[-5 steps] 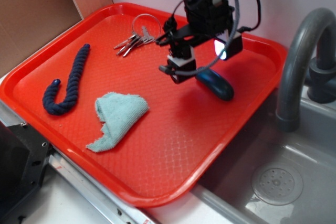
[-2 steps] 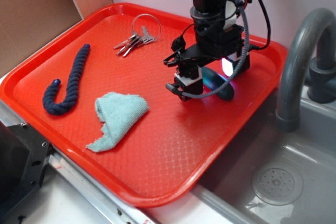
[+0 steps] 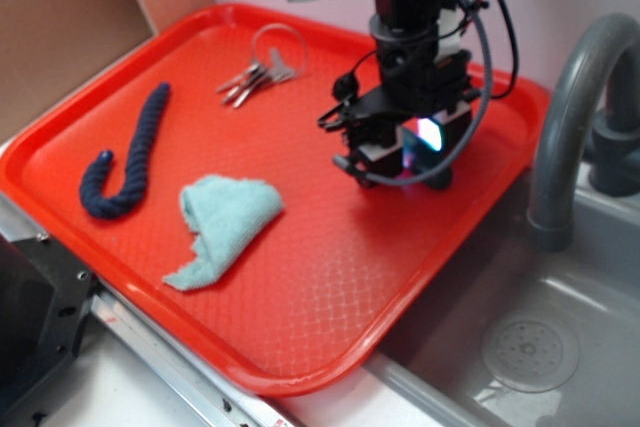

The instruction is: Grab the plastic pickle.

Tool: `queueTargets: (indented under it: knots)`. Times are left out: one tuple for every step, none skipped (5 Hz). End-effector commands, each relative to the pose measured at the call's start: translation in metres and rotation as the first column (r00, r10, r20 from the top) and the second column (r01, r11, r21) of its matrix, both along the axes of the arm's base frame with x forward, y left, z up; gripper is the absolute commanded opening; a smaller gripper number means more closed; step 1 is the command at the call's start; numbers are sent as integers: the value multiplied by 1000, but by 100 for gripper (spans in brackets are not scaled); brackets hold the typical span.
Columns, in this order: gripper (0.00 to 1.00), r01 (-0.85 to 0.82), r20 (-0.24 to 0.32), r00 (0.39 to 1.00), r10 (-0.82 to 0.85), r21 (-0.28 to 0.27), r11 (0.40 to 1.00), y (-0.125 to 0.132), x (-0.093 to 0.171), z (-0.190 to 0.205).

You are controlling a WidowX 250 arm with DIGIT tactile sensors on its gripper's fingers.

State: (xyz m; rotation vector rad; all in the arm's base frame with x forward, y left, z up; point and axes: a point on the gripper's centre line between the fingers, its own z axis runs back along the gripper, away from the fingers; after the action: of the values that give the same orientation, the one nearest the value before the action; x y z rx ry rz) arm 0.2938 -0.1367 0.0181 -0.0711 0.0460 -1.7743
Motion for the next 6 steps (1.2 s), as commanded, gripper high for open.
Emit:
queueTargets:
  knots:
    - [0, -108, 46, 993, 106, 45, 993, -4, -15, 8]
    - [0, -356, 187, 920, 345, 30, 934, 15, -14, 43]
    - [0, -572, 235, 788, 570, -67, 818, 36, -19, 91]
    - [0, -753, 202, 616, 761, -133, 644, 54, -32, 131]
    - [0, -894, 87, 409, 908, -160, 418, 75, -57, 172]
    - [0, -978, -45, 169, 985, -134, 162, 93, -77, 203]
